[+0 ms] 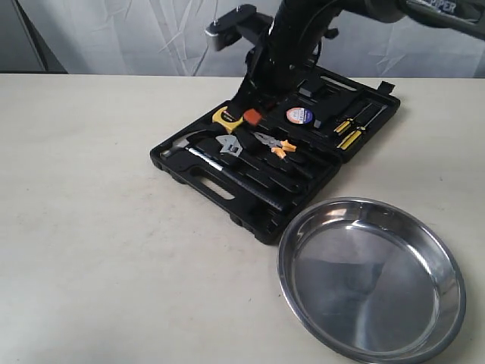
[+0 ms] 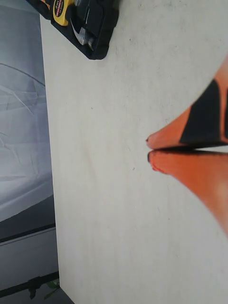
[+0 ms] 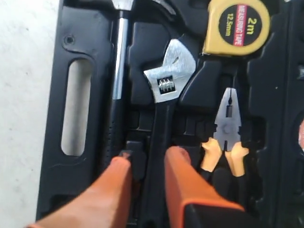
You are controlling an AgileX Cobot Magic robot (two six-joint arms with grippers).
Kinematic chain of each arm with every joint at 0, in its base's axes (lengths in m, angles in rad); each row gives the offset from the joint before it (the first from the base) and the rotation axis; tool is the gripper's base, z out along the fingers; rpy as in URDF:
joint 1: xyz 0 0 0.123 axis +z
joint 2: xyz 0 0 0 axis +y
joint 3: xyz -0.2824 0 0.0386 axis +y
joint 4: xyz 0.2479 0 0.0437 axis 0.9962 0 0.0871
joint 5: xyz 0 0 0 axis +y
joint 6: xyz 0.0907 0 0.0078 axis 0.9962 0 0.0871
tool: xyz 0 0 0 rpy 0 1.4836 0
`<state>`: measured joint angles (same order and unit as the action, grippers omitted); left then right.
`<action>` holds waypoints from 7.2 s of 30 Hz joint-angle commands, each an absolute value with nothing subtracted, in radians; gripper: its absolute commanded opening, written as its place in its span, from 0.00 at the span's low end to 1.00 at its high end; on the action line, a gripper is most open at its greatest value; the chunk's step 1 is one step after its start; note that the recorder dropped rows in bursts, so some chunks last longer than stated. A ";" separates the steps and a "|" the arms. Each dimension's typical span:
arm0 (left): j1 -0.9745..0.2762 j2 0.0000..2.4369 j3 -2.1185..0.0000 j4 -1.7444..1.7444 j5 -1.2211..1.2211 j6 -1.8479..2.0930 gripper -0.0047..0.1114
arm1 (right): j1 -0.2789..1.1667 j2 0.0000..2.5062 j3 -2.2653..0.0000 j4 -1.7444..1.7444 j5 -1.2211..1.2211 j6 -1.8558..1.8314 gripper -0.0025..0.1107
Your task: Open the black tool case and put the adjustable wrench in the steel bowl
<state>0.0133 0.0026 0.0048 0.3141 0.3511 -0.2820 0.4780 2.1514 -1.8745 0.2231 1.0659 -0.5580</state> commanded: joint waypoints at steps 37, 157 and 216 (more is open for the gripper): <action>0.017 0.000 0.000 0.319 0.340 -0.285 0.04 | 0.368 2.260 -1.872 0.745 0.982 -0.729 0.02; 0.017 0.000 0.000 0.319 0.338 -0.285 0.04 | 0.479 0.687 -0.683 0.167 0.666 0.000 0.02; 0.017 0.000 0.000 0.328 0.340 -0.285 0.04 | 0.000 0.000 0.000 0.283 0.357 0.000 0.02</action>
<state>0.0133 0.0026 0.0029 0.3199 0.3493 -0.2820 0.0060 0.0064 -0.0033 0.2830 0.3612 0.0000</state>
